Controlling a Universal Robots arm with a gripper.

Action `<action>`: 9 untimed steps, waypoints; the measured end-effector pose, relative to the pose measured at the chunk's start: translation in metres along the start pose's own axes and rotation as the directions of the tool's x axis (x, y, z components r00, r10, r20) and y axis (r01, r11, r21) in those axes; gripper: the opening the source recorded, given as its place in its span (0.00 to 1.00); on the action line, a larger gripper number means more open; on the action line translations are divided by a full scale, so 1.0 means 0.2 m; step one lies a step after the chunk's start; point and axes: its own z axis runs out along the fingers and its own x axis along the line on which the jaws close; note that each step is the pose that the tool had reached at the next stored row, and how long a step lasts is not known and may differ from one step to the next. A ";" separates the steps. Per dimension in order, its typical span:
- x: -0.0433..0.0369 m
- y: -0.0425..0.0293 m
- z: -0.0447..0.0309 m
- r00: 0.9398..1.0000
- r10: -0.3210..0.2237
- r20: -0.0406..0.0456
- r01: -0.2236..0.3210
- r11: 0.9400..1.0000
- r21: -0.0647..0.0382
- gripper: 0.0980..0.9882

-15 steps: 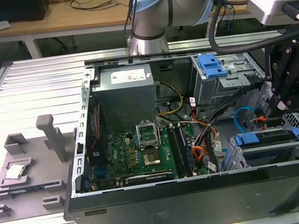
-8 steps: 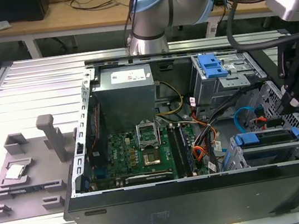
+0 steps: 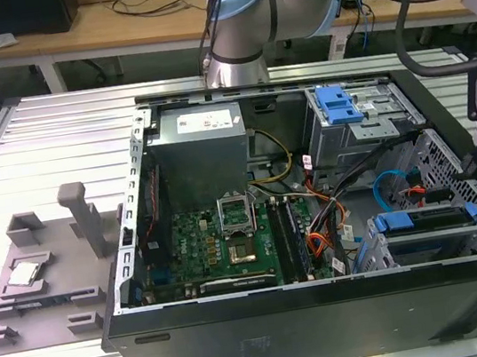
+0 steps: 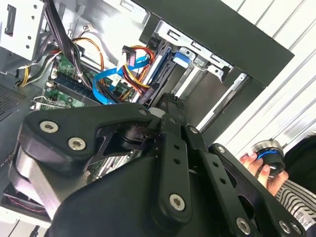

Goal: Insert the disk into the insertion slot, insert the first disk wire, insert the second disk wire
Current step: 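Insert the first disk wire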

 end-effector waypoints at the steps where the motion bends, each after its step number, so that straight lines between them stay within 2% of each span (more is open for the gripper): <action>1: 0.000 -0.002 0.002 1.000 0.000 0.000 0.000 1.000 0.000 0.01; 9: 0.000 -0.013 0.017 1.000 0.000 0.000 0.000 1.000 0.000 0.01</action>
